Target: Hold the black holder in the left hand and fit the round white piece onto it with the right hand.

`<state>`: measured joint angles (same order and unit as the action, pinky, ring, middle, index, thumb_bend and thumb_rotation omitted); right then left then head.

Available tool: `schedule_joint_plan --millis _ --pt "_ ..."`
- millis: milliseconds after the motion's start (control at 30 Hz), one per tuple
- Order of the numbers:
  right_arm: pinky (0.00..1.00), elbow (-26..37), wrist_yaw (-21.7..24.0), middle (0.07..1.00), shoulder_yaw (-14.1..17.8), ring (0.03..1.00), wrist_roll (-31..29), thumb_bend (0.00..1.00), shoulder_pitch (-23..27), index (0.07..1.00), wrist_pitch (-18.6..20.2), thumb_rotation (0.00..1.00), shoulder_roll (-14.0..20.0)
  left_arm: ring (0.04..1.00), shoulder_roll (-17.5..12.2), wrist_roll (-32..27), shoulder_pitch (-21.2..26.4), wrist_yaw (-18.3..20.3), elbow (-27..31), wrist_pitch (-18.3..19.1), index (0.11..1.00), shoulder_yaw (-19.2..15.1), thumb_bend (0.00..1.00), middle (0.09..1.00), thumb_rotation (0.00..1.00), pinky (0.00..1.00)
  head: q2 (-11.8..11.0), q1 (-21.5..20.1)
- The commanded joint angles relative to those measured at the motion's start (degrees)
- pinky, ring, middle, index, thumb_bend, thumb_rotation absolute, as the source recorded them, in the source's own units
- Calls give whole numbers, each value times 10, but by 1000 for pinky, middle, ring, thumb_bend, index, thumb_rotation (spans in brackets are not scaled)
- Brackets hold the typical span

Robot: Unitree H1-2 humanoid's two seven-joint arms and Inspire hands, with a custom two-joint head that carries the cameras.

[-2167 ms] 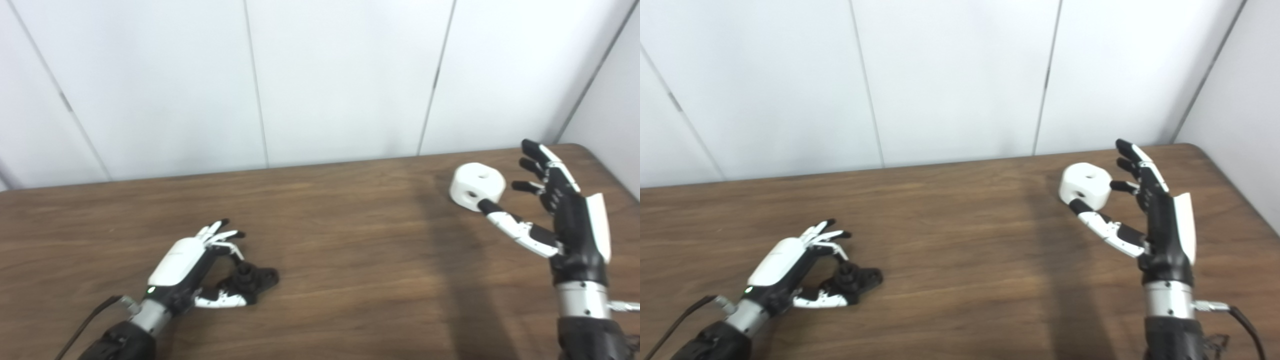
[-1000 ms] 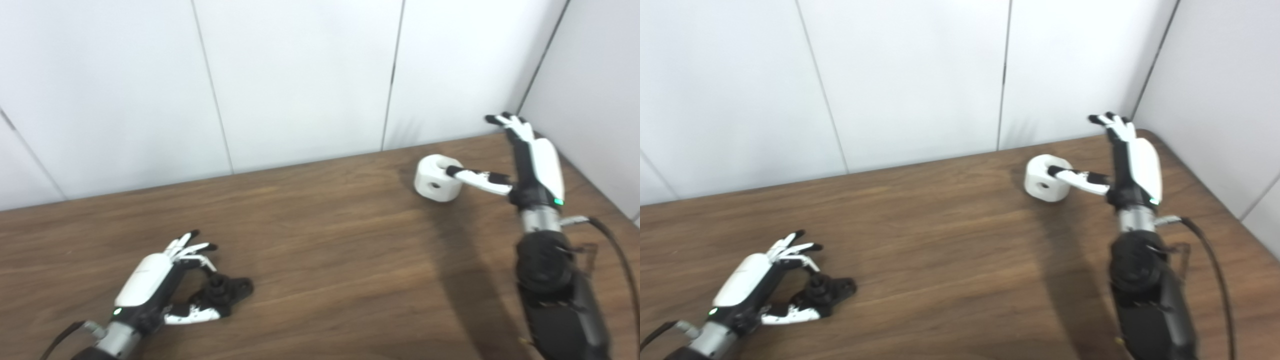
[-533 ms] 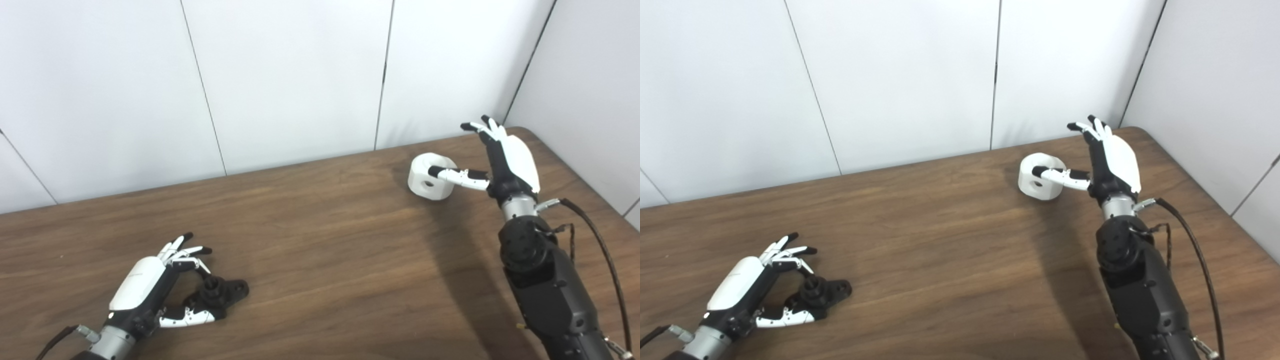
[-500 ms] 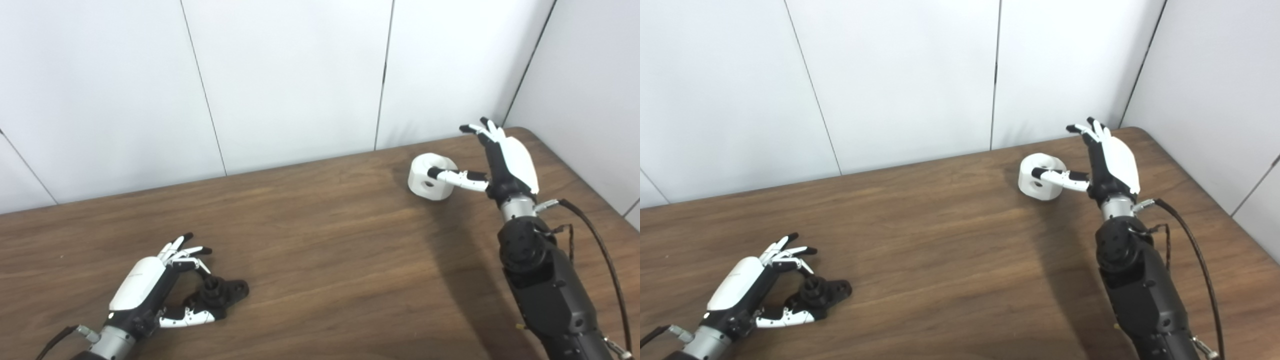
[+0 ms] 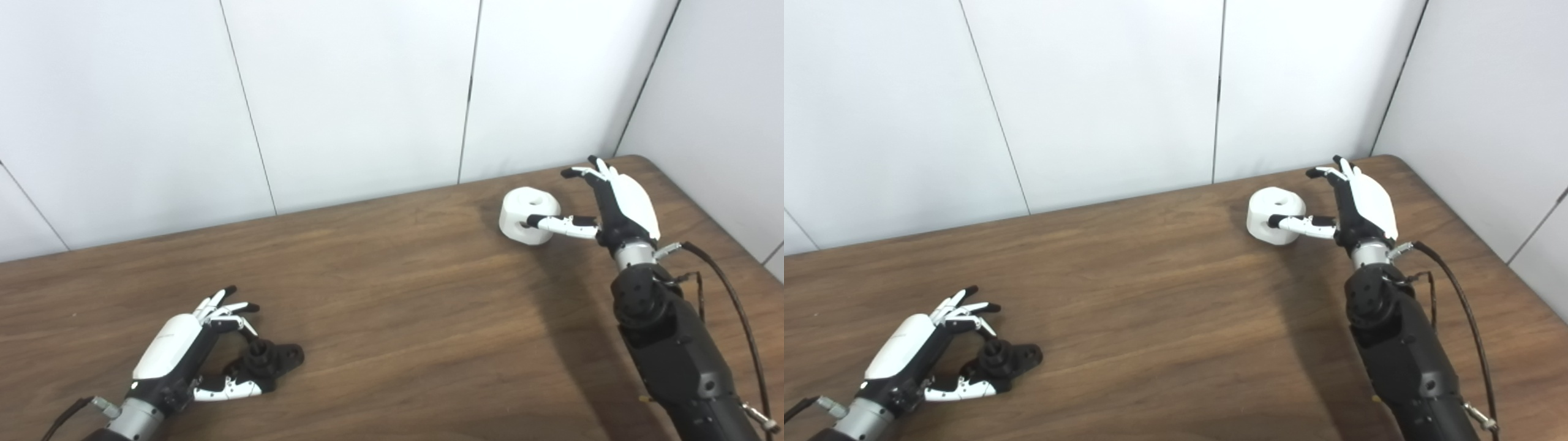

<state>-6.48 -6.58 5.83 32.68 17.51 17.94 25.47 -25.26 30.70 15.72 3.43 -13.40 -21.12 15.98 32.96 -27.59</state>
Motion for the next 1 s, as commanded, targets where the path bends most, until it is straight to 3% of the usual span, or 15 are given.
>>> schedule_joint_plan --millis 0,967 --pt "1000 8 0 969 3 1000 -4 943 27 772 1 503 21 1000 -12 0 1 11 7 -6 483 -2 520 837 42 1000 0 -3" --pt "1000 -43 1 971 -33 1000 0 941 62 772 23 498 24 1000 -12 -8 -10 48 47 12 483 -21 520 833 40 1000 -5 -17"
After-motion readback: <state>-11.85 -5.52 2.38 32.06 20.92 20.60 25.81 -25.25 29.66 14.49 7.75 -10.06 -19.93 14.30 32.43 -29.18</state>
